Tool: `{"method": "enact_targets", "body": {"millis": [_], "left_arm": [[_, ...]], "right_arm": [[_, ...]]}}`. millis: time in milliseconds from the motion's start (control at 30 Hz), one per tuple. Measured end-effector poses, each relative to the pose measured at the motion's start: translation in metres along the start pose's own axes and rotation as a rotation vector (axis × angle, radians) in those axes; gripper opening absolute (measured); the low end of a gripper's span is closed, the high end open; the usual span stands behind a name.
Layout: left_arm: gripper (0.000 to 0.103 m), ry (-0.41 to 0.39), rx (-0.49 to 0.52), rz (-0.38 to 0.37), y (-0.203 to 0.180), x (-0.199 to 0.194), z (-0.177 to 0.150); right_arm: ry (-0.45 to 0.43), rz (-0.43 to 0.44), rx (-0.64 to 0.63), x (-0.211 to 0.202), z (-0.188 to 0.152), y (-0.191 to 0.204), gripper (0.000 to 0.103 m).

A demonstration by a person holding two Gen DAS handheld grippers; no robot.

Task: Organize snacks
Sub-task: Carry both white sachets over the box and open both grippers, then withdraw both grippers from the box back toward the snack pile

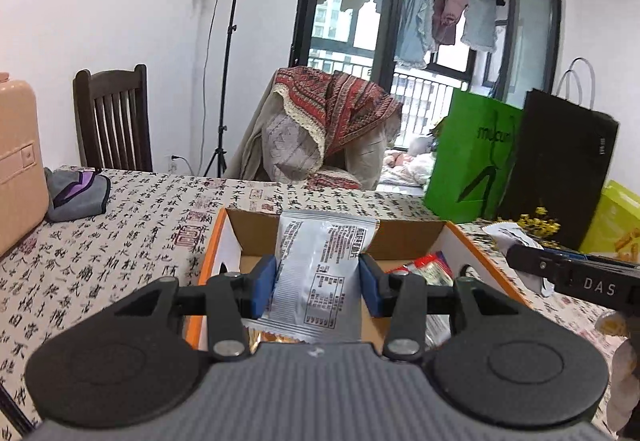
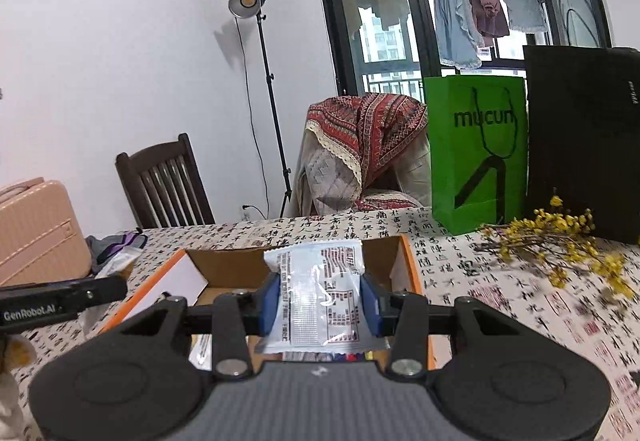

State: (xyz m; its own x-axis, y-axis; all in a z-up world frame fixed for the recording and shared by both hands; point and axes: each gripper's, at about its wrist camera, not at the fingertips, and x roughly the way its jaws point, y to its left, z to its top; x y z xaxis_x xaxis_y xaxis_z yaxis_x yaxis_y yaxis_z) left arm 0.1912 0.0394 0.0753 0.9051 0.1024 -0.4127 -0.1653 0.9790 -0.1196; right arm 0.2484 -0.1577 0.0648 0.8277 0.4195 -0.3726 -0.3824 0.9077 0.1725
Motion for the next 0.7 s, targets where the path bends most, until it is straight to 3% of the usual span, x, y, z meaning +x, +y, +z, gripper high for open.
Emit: {"method": "enact_targets", "body": {"millis": [400,500,567,600,667,700], "left_arm": [[0.045,0.082,-0.001,0.135,0.003,0.068,-0.001],[0.047,0.092,-0.001,0.139,0.007,0.071,-0.007],[0.057,0.084,0.0,0.141,0.01,0.07,-0.01],[0.064,0.078,-0.004,0.137,0.013,0.068,-0.011],[0.099,0.065,-0.024,0.14,0.016,0.064,-0.011],[0.103,0.044,-0.034,0.142,0.018,0.06,-0.012]], "right_arm": [[0.094,-0.07,-0.06,0.072,-0.008,0.019,0.042],[0.109,-0.053,-0.066,0.075,-0.012,0.019,0.043],[0.114,-0.048,-0.068,0.074,-0.014,0.016,0.044],[0.115,-0.047,-0.066,0.072,-0.014,0.014,0.051],[0.117,-0.028,-0.047,0.069,-0.014,0.01,0.078],[0.114,-0.022,-0.038,0.067,-0.014,0.008,0.099]]}}
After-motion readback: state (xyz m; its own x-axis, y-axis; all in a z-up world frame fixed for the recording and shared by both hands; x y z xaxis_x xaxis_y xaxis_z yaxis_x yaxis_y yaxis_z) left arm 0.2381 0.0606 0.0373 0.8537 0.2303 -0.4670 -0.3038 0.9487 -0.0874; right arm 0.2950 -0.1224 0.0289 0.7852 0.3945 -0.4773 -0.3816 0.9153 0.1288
